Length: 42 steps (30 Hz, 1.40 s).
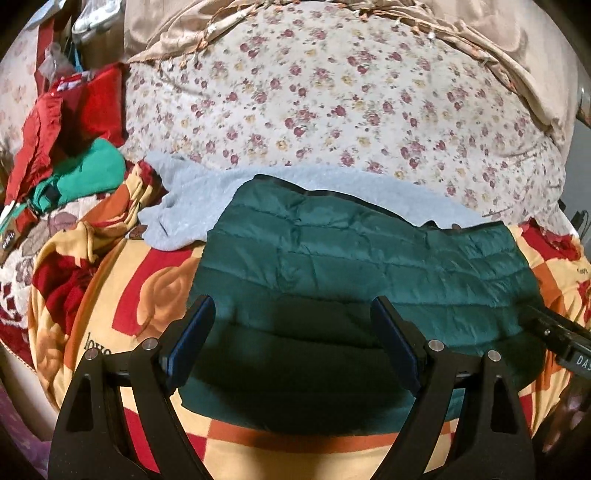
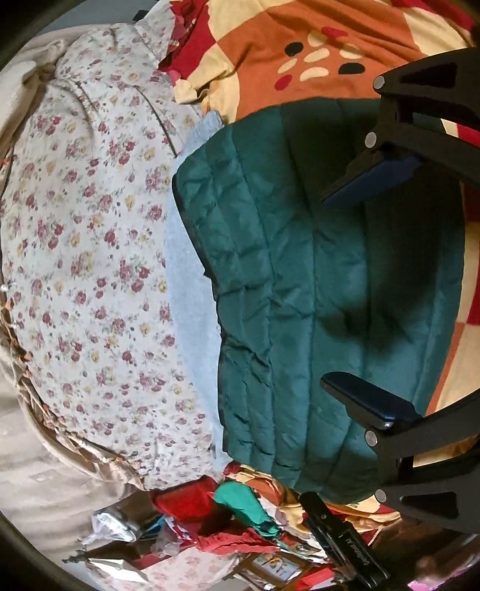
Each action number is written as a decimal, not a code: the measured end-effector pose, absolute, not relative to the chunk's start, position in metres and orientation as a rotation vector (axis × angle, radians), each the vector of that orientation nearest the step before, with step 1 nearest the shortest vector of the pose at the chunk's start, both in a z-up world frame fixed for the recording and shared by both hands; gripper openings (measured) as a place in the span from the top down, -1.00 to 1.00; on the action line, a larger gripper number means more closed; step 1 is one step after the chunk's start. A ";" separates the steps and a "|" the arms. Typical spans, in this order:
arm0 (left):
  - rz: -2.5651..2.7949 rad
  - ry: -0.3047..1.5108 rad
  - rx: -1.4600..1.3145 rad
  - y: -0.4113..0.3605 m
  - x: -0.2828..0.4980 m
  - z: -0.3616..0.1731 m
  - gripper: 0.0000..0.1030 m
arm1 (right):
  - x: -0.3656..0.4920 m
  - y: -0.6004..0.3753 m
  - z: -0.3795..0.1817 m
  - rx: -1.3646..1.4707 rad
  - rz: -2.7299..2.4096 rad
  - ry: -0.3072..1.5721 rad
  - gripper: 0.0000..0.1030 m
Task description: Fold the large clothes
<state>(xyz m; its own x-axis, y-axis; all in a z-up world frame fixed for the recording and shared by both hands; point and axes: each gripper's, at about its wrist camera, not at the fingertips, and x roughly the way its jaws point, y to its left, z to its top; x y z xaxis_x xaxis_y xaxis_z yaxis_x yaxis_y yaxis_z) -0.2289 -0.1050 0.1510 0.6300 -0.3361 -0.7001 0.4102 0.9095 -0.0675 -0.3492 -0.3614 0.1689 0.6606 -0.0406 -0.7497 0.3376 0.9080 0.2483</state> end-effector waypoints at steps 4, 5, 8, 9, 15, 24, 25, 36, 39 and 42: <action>-0.410 0.736 0.128 -0.109 -0.242 0.153 -0.67 | -0.349 -0.345 0.171 0.344 -0.217 0.818 -0.80; -0.404 0.726 0.136 -0.110 -0.245 0.153 -0.67 | -0.349 -0.342 0.172 0.337 -0.217 0.817 -0.80; -0.400 0.715 0.154 -0.113 -0.250 0.152 -0.67 | -0.350 -0.335 0.173 0.329 -0.222 0.810 -0.82; -0.402 0.713 0.156 -0.114 -0.251 0.152 -0.67 | -0.350 -0.332 0.173 0.325 -0.222 0.808 -0.82; -0.374 0.670 0.181 -0.117 -0.261 0.155 -0.67 | -0.350 -0.319 0.177 0.270 -0.233 0.803 -0.84; -0.373 0.670 0.182 -0.118 -0.266 0.155 -0.67 | -0.349 -0.309 0.179 0.236 -0.226 0.797 -0.84; -0.375 0.671 0.182 -0.118 -0.266 0.154 -0.67 | -0.349 -0.308 0.179 0.234 -0.224 0.798 -0.84; -0.392 0.677 0.180 -0.120 -0.269 0.152 -0.67 | -0.348 -0.304 0.175 0.233 -0.213 0.805 -0.84; -0.391 0.677 0.179 -0.120 -0.269 0.151 -0.67 | -0.348 -0.304 0.175 0.232 -0.211 0.806 -0.85; -0.393 0.678 0.176 -0.121 -0.269 0.151 -0.67 | -0.348 -0.302 0.173 0.233 -0.208 0.808 -0.85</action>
